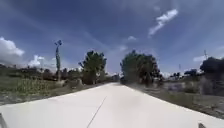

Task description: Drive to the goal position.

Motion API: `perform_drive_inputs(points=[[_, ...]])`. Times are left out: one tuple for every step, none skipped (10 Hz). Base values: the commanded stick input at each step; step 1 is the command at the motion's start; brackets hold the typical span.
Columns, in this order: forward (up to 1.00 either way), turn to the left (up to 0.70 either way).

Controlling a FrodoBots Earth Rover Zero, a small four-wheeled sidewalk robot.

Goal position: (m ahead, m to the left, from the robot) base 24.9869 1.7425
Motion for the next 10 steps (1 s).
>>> perform_drive_inputs(points=[[0.85,0.00],[0.85,0.00],[0.85,0.00],[0.85,0.00],[0.85,0.00],[0.85,0.00],[0.85,0.00],[0.85,0.00],[0.85,0.00],[0.85,0.00]])
